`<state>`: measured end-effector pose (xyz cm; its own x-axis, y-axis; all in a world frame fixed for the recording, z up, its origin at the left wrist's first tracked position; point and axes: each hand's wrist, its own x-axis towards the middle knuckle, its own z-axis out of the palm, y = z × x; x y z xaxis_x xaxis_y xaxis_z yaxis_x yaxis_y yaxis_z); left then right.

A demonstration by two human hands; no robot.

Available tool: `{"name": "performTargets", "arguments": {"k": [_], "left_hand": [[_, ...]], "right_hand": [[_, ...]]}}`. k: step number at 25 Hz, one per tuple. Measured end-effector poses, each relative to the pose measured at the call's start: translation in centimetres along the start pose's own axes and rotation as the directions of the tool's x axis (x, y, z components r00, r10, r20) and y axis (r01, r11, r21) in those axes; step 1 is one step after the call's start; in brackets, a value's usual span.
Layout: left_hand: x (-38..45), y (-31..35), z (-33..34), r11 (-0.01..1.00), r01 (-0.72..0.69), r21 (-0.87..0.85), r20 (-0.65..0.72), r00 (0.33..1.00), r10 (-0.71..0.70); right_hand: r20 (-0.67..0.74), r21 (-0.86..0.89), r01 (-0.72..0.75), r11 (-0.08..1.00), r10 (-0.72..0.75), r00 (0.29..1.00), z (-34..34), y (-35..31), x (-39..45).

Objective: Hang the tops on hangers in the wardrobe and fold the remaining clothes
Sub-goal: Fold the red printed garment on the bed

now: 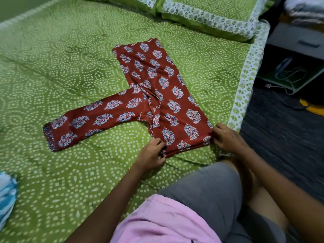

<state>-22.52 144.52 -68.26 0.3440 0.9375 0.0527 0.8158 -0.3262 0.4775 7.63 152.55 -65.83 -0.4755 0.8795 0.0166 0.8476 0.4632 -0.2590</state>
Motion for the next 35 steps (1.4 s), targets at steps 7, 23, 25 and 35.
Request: {"name": "performTargets", "arguments": {"k": [7,23,25,35], "left_hand": [[0.1,2.6,1.2,0.987,-0.158,0.038,-0.13,0.978,0.161],[12.8,-2.9,-1.7,0.996,0.087,0.014,0.206,0.975,-0.088],[15.7,-4.8,-1.1,0.991,0.066,0.119,0.281,0.955,-0.098],[23.8,-19.3,-7.0,0.853,0.301,0.427,0.04,0.936,-0.351]], "right_hand": [[-0.1,-0.113,0.036,0.993,-0.047,0.994,-1.3,0.1,-0.3],[0.181,0.013,-0.109,0.994,0.105,0.978,6.7,-9.3,10.7],[0.076,-0.01,-0.257,0.966,0.257,0.964,7.2,-8.8,12.2],[-0.045,-0.103,-0.31,0.945,0.307,0.951,9.2,-8.1,13.5]]}}
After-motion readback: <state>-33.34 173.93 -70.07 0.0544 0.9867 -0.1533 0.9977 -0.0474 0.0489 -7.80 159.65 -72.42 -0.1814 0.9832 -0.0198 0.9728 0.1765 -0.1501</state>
